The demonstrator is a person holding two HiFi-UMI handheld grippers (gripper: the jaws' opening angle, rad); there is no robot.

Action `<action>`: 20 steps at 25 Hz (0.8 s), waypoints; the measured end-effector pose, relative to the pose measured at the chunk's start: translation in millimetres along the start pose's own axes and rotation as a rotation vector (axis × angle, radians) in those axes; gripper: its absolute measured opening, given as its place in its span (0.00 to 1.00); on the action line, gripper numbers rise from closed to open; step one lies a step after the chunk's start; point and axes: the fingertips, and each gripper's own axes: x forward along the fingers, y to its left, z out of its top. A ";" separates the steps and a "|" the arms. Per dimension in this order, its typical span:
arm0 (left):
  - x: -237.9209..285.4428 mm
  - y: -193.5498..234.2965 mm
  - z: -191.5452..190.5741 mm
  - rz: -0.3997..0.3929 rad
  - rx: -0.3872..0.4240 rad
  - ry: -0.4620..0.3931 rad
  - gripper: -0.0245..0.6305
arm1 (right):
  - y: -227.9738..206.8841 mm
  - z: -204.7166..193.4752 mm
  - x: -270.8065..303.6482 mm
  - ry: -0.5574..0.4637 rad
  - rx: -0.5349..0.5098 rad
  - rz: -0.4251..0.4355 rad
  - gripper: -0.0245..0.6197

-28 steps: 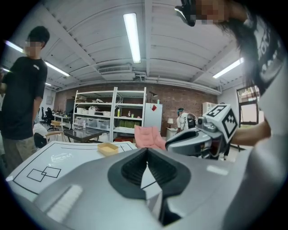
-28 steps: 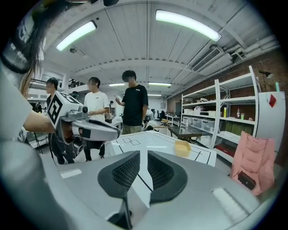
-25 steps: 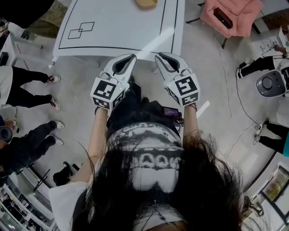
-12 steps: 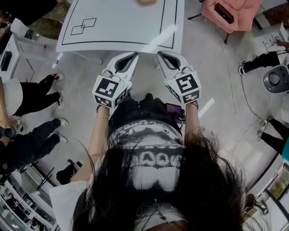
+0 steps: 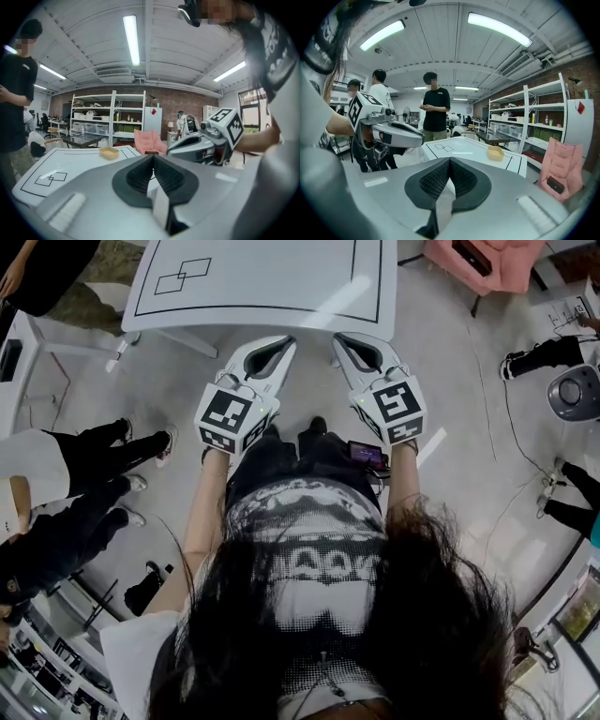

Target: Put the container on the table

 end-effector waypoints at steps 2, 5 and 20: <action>-12.2 6.5 -4.8 -0.009 0.001 0.005 0.04 | 8.8 1.5 5.2 0.005 0.004 -0.013 0.04; -27.1 20.8 -14.2 -0.019 0.000 0.010 0.04 | 21.8 2.0 16.6 0.016 0.007 -0.030 0.04; -71.8 41.8 -12.3 -0.057 0.002 -0.023 0.04 | 61.1 14.5 19.7 0.053 0.007 -0.084 0.04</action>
